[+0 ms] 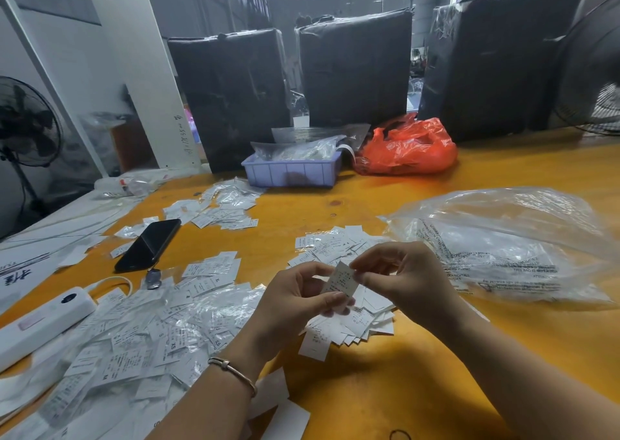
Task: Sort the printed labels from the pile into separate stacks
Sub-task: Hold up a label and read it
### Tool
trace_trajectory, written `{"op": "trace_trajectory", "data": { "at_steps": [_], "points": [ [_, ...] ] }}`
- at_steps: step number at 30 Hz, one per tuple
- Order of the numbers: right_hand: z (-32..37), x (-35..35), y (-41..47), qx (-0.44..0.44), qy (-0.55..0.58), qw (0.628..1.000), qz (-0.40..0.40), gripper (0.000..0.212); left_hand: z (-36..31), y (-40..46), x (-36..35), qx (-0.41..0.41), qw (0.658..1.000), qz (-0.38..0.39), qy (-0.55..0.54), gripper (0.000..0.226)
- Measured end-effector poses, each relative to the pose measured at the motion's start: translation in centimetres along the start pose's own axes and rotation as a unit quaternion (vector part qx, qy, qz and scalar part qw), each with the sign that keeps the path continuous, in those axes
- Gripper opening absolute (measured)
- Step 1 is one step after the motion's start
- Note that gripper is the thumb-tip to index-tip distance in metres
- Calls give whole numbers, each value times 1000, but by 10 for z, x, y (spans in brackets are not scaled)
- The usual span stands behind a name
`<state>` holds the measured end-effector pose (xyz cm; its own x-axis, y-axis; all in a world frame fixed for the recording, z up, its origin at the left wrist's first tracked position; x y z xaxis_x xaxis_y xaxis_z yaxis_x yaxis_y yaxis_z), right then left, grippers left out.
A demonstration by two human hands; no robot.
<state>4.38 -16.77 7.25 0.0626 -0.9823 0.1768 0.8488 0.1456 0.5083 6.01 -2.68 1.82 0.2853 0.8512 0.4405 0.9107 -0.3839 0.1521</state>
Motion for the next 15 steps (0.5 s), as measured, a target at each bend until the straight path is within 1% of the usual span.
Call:
{"op": "trace_trajectory", "data": {
  "at_steps": [3, 6, 10, 11, 13, 15],
  "points": [
    [-4, -8, 0, -11, -15, 999, 34, 17, -1, -1, 0, 1, 1000, -4, -20, 41],
    [-12, -17, 0, -38, -13, 997, 70, 5, -3, -2, 0, -2, 1000, -4, -7, 42],
    [-22, -23, -1, -73, 10, 993, 89, 14, -2, -1, 1, 5, 1000, -8, 3, 39],
    [-23, -18, 1, -71, 9, 995, 75, 15, -2, -1, 4, 8, 1000, -14, 10, 34],
    [-24, 2, 6, -57, -13, 998, 12, 12, 0, -1, 15, 13, 999, -42, 29, 22],
    [-25, 25, 8, -42, -79, 995, -50, 7, 4, -3, 37, 26, 993, -102, 54, 14]
  ]
}}
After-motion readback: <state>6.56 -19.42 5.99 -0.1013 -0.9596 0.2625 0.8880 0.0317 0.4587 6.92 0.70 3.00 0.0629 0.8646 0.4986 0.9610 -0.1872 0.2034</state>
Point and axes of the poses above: each hand's wrist, its own y-axis towards the middle knuckle, its own x-axis out of the back of the hand, z = x × y, the point moved 10 cm from there along y, towards the middle knuckle, and after that the axes turned 14 degrees about y, right-handed, at the moved point
